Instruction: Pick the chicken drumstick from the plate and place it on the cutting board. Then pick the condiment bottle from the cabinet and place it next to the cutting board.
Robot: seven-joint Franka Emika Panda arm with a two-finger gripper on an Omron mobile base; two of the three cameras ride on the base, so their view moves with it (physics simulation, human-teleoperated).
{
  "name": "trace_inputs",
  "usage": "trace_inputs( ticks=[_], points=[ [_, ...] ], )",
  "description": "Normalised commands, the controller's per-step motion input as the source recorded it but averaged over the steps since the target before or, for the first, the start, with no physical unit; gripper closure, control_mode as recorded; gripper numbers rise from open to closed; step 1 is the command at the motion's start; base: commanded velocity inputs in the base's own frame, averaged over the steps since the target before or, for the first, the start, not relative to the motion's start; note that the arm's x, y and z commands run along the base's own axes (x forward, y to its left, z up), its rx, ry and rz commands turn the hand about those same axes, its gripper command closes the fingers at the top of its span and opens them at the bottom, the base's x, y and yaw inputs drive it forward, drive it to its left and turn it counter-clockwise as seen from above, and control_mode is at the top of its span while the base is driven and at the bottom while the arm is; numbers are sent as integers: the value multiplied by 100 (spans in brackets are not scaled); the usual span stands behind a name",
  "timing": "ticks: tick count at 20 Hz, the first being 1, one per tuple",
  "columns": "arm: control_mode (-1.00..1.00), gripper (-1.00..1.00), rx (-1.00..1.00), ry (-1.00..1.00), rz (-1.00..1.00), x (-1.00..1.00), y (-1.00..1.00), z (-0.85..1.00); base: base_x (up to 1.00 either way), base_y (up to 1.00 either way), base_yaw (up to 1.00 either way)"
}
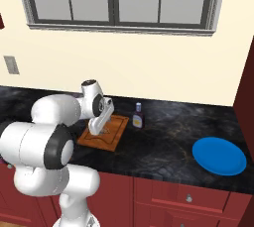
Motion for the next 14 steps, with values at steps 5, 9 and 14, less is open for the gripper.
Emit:
trace_inputs(
  ticks=[5, 9, 14],
  points=[
    [-100, -100, 3, 0, 0, -36, -5, 56, 0, 0, 0],
    [-100, -100, 5, 0, 0, -47, -9, 58, 0, 0, 0],
    [-100, -100, 7, -6, 0, -39, -2, 62, 0, 0, 0]
  ],
)
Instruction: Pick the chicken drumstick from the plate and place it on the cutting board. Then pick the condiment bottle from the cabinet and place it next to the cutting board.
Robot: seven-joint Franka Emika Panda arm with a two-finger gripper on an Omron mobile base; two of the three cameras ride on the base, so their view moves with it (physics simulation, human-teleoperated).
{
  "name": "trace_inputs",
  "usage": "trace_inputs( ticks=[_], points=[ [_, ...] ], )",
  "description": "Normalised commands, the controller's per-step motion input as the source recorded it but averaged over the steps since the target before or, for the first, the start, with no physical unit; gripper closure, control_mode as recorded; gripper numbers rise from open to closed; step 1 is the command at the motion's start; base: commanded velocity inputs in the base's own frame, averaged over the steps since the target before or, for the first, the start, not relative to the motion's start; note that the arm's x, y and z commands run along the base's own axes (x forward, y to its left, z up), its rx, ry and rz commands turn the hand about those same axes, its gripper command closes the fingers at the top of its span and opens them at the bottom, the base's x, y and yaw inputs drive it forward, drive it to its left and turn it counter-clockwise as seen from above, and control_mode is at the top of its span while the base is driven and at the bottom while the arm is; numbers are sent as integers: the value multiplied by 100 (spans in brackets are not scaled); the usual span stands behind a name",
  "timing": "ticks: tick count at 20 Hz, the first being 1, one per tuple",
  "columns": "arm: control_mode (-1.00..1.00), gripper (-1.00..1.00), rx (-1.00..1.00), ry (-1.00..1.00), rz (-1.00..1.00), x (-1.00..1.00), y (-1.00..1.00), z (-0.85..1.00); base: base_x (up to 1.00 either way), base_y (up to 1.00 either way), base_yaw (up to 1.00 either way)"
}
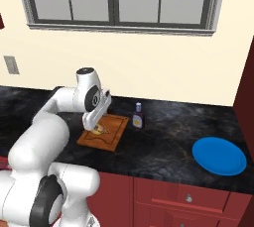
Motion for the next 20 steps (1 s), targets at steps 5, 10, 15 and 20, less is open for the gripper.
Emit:
trace_inputs(
  ticks=[5, 10, 15, 20],
  points=[
    [-100, -100, 8, -8, 0, -43, -1, 60, 0, 0, 0],
    [-100, -100, 7, -10, 0, -58, -12, 55, 0, 0, 0],
    [-100, -100, 6, -12, 0, -67, -20, 53, 0, 0, 0],
    [-100, -100, 5, -12, 0, -69, -18, 53, 0, 0, 0]
  ],
)
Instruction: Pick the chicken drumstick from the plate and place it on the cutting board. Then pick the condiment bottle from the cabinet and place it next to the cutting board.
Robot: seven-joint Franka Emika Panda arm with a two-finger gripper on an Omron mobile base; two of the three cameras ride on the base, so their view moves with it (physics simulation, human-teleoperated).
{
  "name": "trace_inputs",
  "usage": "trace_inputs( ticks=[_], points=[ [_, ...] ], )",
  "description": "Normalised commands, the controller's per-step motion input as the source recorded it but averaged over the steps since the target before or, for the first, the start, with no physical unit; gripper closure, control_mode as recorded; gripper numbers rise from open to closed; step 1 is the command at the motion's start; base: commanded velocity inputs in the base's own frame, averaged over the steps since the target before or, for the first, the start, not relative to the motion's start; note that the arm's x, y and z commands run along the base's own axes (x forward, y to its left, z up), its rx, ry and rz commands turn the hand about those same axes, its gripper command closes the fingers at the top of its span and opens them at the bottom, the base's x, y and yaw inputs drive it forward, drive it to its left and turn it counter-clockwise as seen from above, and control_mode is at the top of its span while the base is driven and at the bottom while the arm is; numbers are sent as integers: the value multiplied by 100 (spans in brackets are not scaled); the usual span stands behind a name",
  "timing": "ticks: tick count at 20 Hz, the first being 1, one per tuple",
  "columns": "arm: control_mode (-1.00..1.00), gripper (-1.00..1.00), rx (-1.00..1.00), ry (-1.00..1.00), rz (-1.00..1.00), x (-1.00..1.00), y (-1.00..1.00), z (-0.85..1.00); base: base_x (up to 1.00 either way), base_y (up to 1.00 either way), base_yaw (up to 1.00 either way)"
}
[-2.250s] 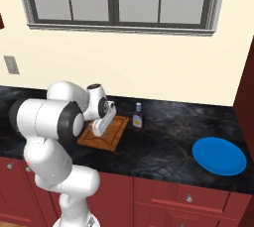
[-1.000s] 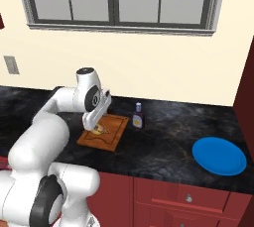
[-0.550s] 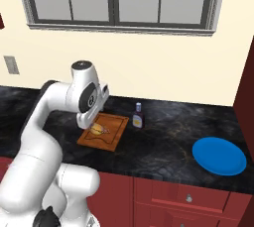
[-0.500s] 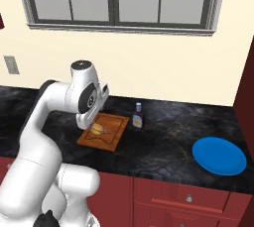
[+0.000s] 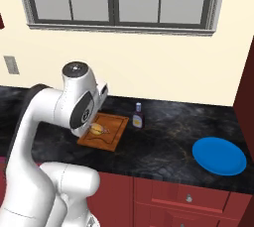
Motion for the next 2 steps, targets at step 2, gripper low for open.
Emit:
trace_inputs(
  ticks=[2],
  points=[
    [-100, -100, 5, -13, 0, -67, -21, 53, 0, 0, 0]
  ],
)
